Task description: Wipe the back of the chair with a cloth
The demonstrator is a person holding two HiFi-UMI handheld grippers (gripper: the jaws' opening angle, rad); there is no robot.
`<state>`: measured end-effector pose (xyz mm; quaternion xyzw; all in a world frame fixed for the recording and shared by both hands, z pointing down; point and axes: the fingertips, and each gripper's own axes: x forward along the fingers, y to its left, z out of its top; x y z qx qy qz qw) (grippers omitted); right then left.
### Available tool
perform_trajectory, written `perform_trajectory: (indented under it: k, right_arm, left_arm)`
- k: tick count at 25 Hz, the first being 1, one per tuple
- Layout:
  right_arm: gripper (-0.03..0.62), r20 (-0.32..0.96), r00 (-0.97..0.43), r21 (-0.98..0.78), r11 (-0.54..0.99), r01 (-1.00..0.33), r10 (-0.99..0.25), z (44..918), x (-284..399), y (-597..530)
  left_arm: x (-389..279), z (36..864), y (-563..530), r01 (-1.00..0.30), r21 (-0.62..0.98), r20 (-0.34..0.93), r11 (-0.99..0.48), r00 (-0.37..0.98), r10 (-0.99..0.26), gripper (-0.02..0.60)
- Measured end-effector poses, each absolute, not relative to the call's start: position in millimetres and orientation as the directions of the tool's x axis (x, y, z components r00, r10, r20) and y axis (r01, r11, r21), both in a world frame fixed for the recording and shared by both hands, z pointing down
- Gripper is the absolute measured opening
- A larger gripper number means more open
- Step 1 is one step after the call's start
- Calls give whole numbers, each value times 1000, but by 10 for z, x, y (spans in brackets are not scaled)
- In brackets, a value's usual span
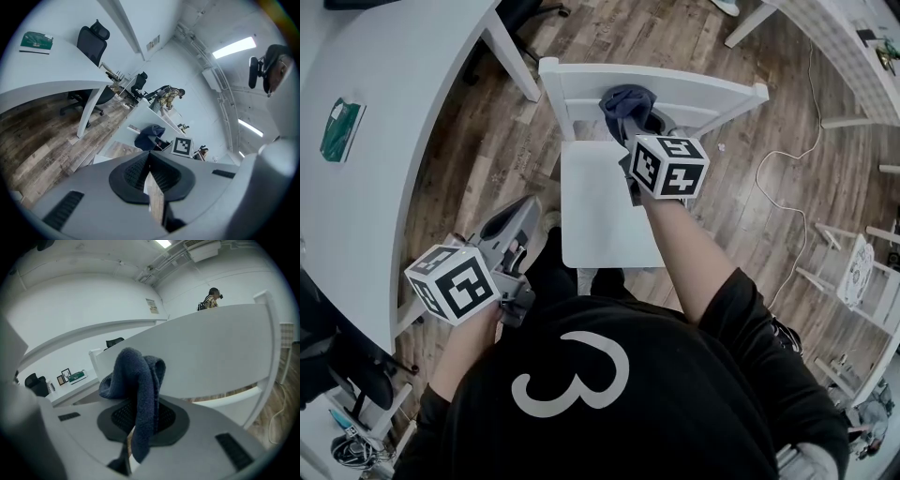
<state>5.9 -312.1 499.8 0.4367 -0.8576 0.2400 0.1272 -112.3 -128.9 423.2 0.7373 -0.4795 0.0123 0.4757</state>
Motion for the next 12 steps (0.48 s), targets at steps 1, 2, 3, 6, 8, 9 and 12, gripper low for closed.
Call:
perform_trajectory:
  k: [1, 2, 3, 6, 8, 9, 12]
  right_arm:
    - [52, 429, -579, -300, 496, -815, -693, 5001, 121, -3130]
    - [52, 431, -572, -300, 488, -820, -698, 5005, 185, -3139]
    - [52, 433, -566, -298, 481, -825, -702, 5009, 248, -3147]
    - [52, 440, -546, -289, 463, -838, -713, 5025, 432, -3168]
    - [52, 444, -531, -282, 449, -848, -722, 5031, 553, -3182]
    - [52, 445, -523, -280, 442, -852, -727, 5032, 615, -3190]
    - [52, 450, -499, -274, 417, -867, -741, 5038, 799, -3220]
  left_arm:
    - [-1097, 4232, -1298, -719, 689, 474, -91, 542, -694, 14]
    - [-1071, 4230, -1305, -719, 689, 474, -94, 545, -692, 14]
    - [-1044, 4227, -1311, -719, 689, 474, -97, 547, -690, 14]
    - [-970, 4226, -1322, -717, 689, 473, -107, 556, -683, 14]
    - [-923, 4228, -1334, -716, 689, 472, -113, 562, -679, 14]
    - [-899, 4227, -1343, -716, 689, 472, -117, 565, -677, 14]
    - [-830, 4220, -1380, -714, 688, 470, -129, 575, -670, 14]
